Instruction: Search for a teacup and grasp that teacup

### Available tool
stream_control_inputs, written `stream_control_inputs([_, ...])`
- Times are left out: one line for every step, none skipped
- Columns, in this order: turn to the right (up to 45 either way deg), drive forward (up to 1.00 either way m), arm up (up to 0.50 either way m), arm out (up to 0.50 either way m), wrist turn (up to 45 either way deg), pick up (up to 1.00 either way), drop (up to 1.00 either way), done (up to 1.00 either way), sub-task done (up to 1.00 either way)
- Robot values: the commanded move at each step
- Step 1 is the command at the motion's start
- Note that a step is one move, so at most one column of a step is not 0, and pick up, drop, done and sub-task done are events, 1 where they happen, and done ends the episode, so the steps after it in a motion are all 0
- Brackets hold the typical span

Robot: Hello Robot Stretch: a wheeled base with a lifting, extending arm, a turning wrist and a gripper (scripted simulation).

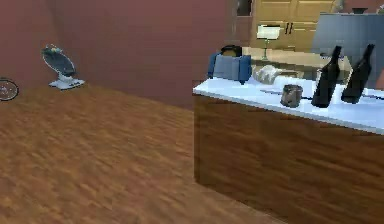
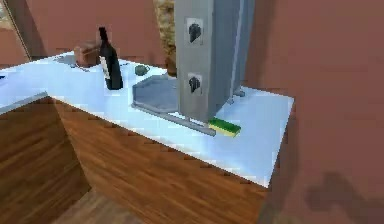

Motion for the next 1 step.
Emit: stream_control_inputs([-45.0,0.0,0.0,0.0,0.0,0.0,0.0,0.0,0.0])
